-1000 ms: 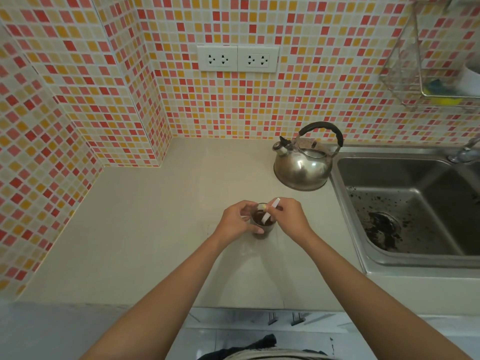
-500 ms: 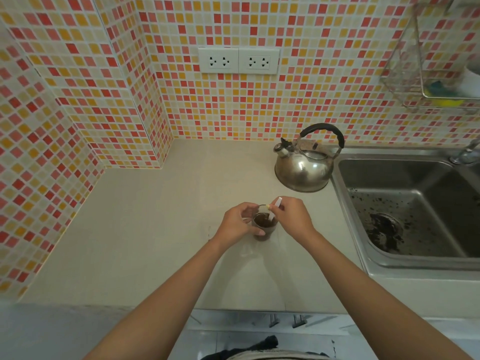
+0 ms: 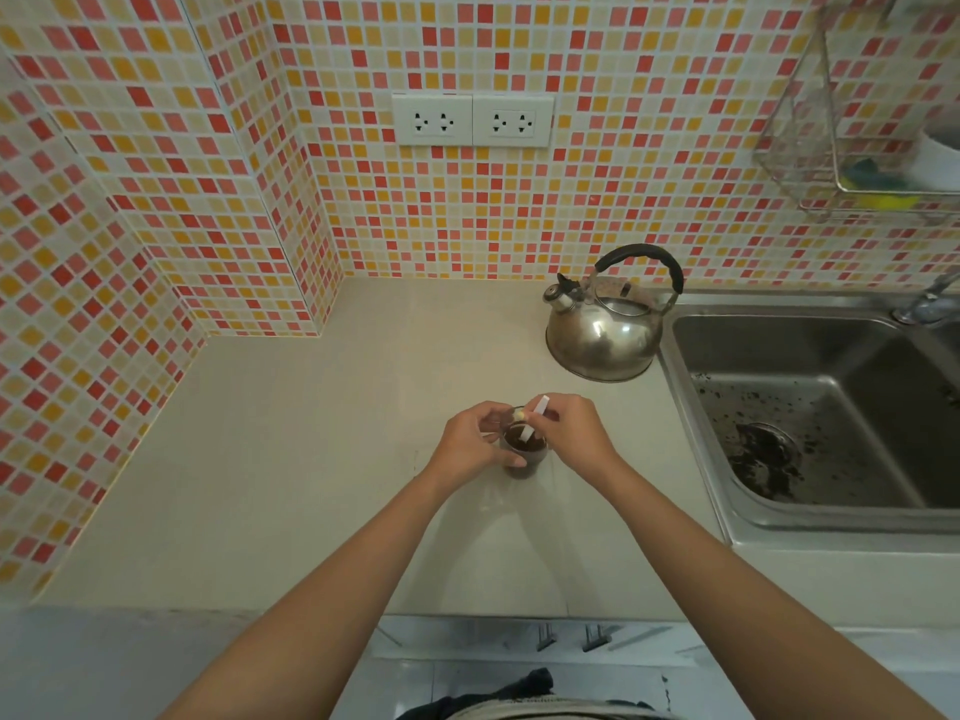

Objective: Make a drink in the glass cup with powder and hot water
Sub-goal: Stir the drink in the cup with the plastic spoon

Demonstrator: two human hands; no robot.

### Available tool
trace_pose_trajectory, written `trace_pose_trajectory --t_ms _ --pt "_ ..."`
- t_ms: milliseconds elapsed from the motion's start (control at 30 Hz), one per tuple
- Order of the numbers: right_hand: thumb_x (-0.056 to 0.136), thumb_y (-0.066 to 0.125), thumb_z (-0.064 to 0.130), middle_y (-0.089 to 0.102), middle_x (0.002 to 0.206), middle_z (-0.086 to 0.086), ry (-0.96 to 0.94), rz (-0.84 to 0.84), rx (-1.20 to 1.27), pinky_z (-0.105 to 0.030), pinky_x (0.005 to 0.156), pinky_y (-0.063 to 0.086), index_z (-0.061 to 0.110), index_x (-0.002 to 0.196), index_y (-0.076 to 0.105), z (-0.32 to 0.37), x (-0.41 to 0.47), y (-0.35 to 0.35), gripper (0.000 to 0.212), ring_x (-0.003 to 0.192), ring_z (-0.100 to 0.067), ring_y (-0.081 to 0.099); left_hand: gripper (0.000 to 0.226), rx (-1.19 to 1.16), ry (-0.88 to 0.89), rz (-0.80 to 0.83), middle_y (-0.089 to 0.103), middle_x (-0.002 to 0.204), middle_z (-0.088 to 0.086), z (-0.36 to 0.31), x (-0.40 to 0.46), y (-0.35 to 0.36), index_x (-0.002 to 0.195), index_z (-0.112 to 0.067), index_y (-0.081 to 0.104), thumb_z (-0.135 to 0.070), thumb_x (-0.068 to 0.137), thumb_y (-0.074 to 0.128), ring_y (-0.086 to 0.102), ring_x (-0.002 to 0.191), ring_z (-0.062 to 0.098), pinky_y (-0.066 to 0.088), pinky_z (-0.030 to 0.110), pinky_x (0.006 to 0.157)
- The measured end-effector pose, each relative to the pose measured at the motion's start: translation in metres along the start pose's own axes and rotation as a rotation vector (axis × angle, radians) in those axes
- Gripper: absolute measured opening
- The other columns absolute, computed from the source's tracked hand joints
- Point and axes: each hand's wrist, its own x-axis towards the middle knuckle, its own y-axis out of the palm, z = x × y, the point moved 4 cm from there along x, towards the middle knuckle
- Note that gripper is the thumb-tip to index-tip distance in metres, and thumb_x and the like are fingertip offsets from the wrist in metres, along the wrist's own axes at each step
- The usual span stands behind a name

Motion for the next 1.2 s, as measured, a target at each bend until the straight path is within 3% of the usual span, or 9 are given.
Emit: trace_pose_trajectory --t_ms 200,300,500,633,800,900,1033,1200 --pt "0.088 0.061 0.015 0.057 0.062 -0.005 0.055 -0.036 -0.100 -0.026 0.058 0.037 0.003 0.077 0.069 -0.006 0.003 -0.006 0.018 0.059 -0.017 0.051 0.071 0.006 -0.009 0.000 0.068 0.113 0.007 -0.002 -0.001 0.000 0.117 -0.009 0.063 0.004 0.051 0.088 0.062 0.102 0.015 0.048 0.020 0.090" --pt "0.087 0.062 0.013 0.064 0.070 -0.007 0.008 0.032 -0.018 -0.024 0.057 0.040 0.008 0.078 0.071 0.001 0.000 0.002 0.013 0.062 -0.015 0.054 0.071 0.001 -0.006 0.000 0.069 0.111 0.008 -0.002 -0.001 0.000 0.117 -0.008 0.063 0.004 0.051 0.087 0.063 0.103 0.017 0.049 0.022 0.092" --pt "0.088 0.060 0.014 0.062 0.070 -0.011 0.054 -0.043 -0.121 -0.028 0.061 0.041 0.003 0.081 0.070 -0.006 0.003 -0.007 0.017 0.064 -0.020 0.054 0.072 0.025 -0.012 0.004 0.067 0.115 0.006 -0.002 -0.001 0.001 0.119 -0.009 0.062 0.001 0.052 0.088 0.062 0.103 0.016 0.048 0.020 0.091" --pt "0.086 0.063 0.013 0.067 0.073 -0.011 0.039 0.010 -0.008 -0.031 0.063 0.049 0.005 0.082 0.073 -0.001 0.002 0.000 0.013 0.064 -0.019 0.058 0.072 0.005 -0.009 -0.002 0.067 0.115 0.008 -0.001 -0.001 0.000 0.118 -0.008 0.062 0.003 0.052 0.088 0.063 0.106 0.020 0.049 0.024 0.094" --pt "0.087 0.062 0.013 0.065 0.073 -0.012 0.041 -0.047 -0.076 -0.026 0.059 0.040 0.004 0.082 0.072 -0.005 0.005 -0.009 0.014 0.066 -0.018 0.055 0.072 0.022 -0.011 0.002 0.067 0.115 0.006 -0.002 -0.001 0.001 0.118 -0.010 0.062 0.001 0.053 0.088 0.062 0.103 0.016 0.047 0.019 0.090" --pt "0.086 0.064 0.014 0.068 0.077 -0.018 0.093 0.016 -0.038 -0.027 0.060 0.043 0.001 0.086 0.073 -0.006 0.007 -0.003 0.016 0.065 -0.020 0.057 0.070 0.005 -0.009 0.003 0.067 0.114 0.006 -0.001 -0.001 0.001 0.116 -0.011 0.062 0.003 0.052 0.088 0.062 0.103 0.016 0.048 0.020 0.091" --pt "0.087 0.064 0.014 0.062 0.067 -0.004 0.030 0.006 0.000 -0.021 0.055 0.041 0.006 0.084 0.073 0.000 0.005 0.002 0.013 0.059 -0.012 0.054 0.070 0.027 0.002 0.007 0.068 0.113 0.004 0.000 -0.001 0.001 0.116 -0.013 0.062 0.000 0.052 0.088 0.063 0.105 0.017 0.049 0.022 0.092" --pt "0.088 0.062 0.016 0.059 0.064 -0.003 0.069 -0.073 -0.070 -0.023 0.053 0.040 0.005 0.081 0.071 -0.012 0.008 -0.009 0.016 0.054 -0.010 0.051 0.070 0.040 -0.004 0.002 0.067 0.112 0.002 0.001 0.001 0.001 0.115 -0.014 0.062 -0.002 0.052 0.089 0.062 0.104 0.017 0.050 0.025 0.094"
